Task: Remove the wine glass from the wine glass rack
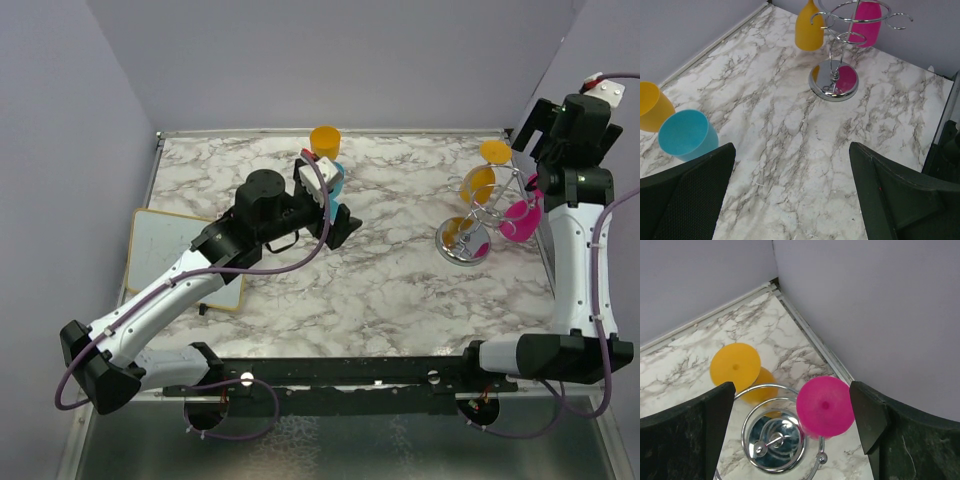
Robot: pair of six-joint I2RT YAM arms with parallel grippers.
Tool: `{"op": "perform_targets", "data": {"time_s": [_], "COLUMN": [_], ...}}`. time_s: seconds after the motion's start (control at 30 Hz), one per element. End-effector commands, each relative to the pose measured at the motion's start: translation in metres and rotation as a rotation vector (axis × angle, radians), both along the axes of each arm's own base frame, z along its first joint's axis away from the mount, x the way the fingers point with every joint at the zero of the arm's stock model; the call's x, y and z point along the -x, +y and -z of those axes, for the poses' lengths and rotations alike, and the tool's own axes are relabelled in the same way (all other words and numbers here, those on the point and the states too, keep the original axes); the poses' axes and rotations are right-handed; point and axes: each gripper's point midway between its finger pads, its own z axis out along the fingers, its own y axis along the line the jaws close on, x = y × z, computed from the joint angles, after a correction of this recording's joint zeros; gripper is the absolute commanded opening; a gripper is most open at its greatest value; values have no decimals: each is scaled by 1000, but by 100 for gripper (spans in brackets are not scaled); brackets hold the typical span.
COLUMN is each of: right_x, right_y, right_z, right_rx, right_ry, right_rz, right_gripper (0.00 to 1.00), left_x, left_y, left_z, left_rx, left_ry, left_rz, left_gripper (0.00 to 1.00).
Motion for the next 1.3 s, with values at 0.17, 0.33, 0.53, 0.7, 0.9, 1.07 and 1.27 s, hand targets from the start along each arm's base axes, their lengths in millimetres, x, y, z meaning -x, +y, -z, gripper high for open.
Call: {"op": "perform_targets", "data": {"time_s": [0.17, 0.33, 0.53, 0.7, 0.9, 1.07, 1.27], "right_x": [-5, -5, -2, -3, -1, -5, -8], "right_y": [-31, -39, -39, -43, -46, -43, -43], "right_z": [13, 37, 53, 67, 74, 78, 90], "right_rx": [-86, -113, -123, -138, -137, -149, -158], "right_ry": [60, 148, 192, 253, 272, 286, 311], "right_rz": [44, 63, 63, 87, 98, 68, 60], "right_gripper": [99, 99, 99, 100, 100, 100, 96], "left_x": [16, 17, 32, 37, 41, 45, 44], "left_y": [-18, -18, -24, -23, -25, -29, -30], "left_z": [1, 5, 6, 5, 9, 13, 15], "left_rx": [12, -28, -79, -104, -130, -136, -139], "left_ry": [5, -22, -84, -129, -149, -150, -147], "left_rz": [69, 46, 54, 43, 46, 61, 60], "left_gripper": [99, 99, 99, 99, 99, 99, 99]}}
